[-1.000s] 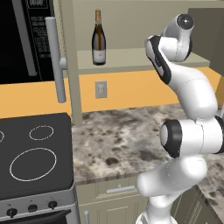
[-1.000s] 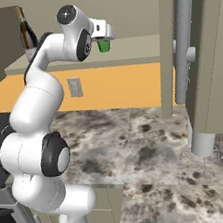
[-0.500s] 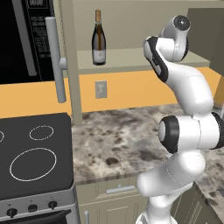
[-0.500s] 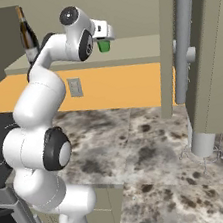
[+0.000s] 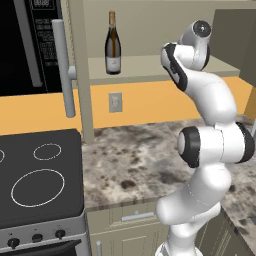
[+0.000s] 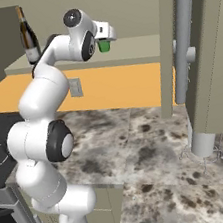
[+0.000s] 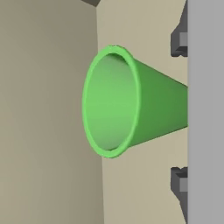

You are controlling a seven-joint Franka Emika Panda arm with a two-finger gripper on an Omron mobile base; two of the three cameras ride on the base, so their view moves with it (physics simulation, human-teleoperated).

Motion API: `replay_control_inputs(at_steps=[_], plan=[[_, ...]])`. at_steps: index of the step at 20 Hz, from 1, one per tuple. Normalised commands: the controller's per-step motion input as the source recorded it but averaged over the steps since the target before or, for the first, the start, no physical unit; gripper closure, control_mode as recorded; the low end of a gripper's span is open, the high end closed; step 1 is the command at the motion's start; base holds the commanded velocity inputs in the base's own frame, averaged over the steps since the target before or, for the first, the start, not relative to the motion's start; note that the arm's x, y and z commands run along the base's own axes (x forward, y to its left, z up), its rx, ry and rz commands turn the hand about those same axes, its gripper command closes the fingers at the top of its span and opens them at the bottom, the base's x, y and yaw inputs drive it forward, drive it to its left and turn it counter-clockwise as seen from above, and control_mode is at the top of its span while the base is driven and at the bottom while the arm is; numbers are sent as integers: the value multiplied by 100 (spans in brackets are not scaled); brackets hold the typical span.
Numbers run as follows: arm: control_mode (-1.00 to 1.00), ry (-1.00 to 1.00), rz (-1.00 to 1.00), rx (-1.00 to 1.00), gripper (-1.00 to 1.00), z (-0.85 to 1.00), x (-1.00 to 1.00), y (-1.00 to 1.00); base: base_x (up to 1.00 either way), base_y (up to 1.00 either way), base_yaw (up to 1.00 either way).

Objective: Open the cabinet directly in front. Then move the wine and the cup to the dining counter with the jar on it.

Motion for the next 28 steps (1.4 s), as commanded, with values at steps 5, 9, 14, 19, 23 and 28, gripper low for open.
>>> replay_control_inputs(at_steps=[5, 9, 14, 19, 23, 28], plan=[[-100, 0, 0, 0, -100, -6, 30, 0, 0, 0, 0], [-100, 0, 0, 0, -100, -8, 30, -1, 0, 0, 0], [-100, 0, 1, 0, -100, -7, 29, -10, 0, 0, 0], [-100, 0, 2, 0, 100, -2, 10, -4, 0, 0, 0], [-100, 0, 0, 0, 100, 0, 0, 0, 0, 0, 0], [-100, 0, 0, 0, 100, 0, -36, 0, 0, 0, 0]])
